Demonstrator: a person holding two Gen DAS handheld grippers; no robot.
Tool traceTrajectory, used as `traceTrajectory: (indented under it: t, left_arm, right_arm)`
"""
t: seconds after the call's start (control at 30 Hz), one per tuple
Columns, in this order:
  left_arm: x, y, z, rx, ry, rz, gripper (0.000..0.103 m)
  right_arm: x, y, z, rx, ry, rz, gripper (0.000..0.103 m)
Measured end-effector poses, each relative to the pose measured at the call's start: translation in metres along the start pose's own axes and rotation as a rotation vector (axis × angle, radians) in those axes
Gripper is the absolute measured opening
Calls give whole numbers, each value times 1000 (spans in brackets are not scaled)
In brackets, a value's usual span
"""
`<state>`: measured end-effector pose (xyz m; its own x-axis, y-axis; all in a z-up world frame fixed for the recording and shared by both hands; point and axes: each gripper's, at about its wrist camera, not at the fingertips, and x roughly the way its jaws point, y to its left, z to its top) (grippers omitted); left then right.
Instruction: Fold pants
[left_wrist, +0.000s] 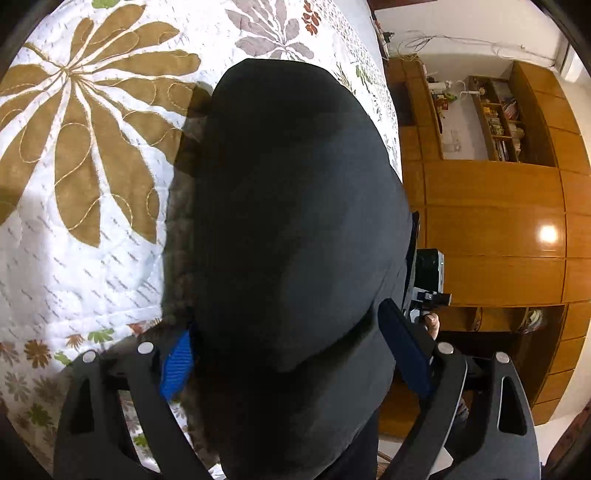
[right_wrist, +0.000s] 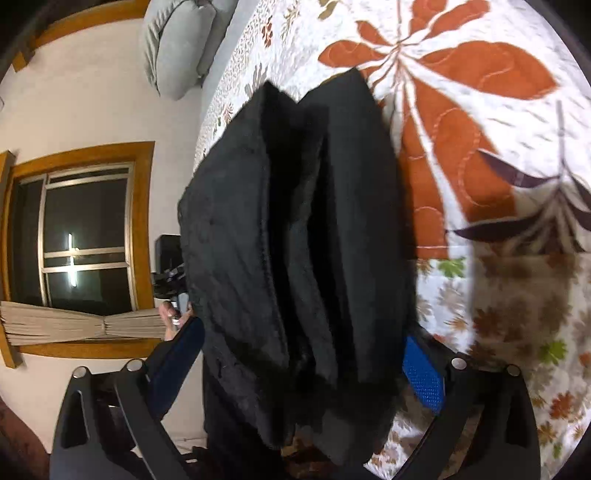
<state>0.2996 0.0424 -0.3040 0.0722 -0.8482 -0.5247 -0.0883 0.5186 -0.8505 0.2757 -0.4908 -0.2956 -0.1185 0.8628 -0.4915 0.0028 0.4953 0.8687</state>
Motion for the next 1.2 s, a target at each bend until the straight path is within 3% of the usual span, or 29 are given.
traceTrajectory:
  t: [0.1, 0.23, 0.27, 0.37, 0.47, 0.67, 0.9, 1.1, 1.2]
  left_arm:
    - [-2, 5, 1, -39, -14, -7, 84]
    - [-3, 1, -1, -10, -19, 46, 74]
    - [-4, 1, -1, -8, -20, 55, 66]
    - [-9, -1, -1, -2, -28, 58, 50]
    - [-13, -3, -1, 7, -39, 45, 38]
    - [-18, -12, -2, 22, -62, 31, 31]
    - [-35, -25, 1, 47, -96, 17, 30]
    - [-72, -31, 28, 72, -149, 34, 30]
    - [-95, -29, 59, 67, -181, 51, 30]
  right_arm:
    - [-2, 1, -2, 7, -18, 26, 100]
    - [3, 10, -6, -28, -24, 6, 100]
    - [5, 13, -6, -38, -27, 5, 96]
    - [6, 16, -6, -63, -34, -5, 65]
    - [7, 27, -8, -94, -52, -12, 54]
    - [4, 39, -10, -103, -63, -20, 48]
    - [12, 68, 0, -137, -73, -8, 47]
    - [28, 107, 39, -197, -60, -8, 47]
    - [41, 129, 74, -224, -61, -11, 47]
